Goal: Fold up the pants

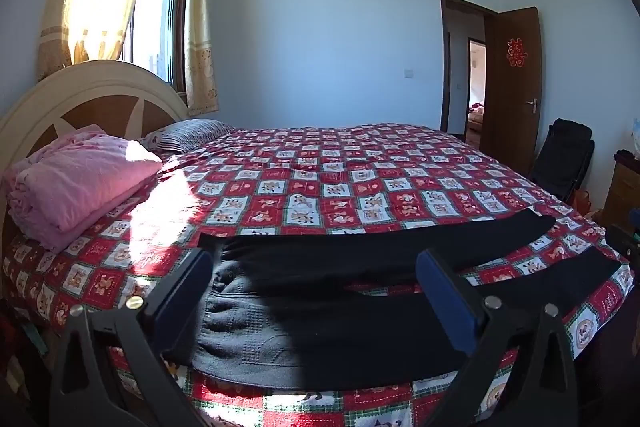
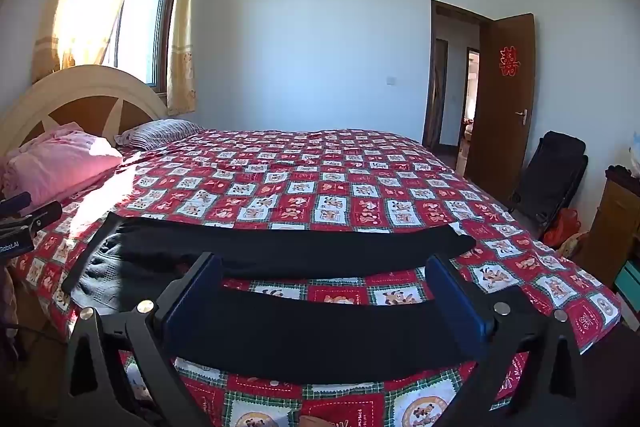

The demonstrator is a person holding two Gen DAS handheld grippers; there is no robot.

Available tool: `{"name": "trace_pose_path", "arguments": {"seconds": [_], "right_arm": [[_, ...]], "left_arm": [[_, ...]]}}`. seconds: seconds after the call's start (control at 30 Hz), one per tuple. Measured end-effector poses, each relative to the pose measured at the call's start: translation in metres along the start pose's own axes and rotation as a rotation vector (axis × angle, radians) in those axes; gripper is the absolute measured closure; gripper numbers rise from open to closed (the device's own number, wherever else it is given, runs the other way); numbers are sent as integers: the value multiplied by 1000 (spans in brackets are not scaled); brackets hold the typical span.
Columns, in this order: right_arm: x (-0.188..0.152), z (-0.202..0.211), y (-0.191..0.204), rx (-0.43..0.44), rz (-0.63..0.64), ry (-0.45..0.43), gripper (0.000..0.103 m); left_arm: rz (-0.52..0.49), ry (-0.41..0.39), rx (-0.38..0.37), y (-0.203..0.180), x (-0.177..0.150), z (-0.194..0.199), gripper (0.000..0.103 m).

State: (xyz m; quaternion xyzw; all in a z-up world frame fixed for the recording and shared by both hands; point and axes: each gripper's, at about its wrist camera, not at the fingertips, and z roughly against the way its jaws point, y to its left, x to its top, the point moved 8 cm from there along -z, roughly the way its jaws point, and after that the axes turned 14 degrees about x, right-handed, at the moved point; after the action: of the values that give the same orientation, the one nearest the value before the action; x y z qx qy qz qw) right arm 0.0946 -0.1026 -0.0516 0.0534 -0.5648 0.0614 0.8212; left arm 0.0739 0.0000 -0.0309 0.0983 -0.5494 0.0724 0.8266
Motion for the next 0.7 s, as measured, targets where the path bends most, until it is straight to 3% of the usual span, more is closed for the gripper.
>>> {"name": "trace_pose_path", "arguments": {"seconds": [0.7], "right_arm": [[0, -2, -1, 1, -3, 7, 1]], "left_arm": [[0, -9, -1, -2, 1, 2, 0]]}}
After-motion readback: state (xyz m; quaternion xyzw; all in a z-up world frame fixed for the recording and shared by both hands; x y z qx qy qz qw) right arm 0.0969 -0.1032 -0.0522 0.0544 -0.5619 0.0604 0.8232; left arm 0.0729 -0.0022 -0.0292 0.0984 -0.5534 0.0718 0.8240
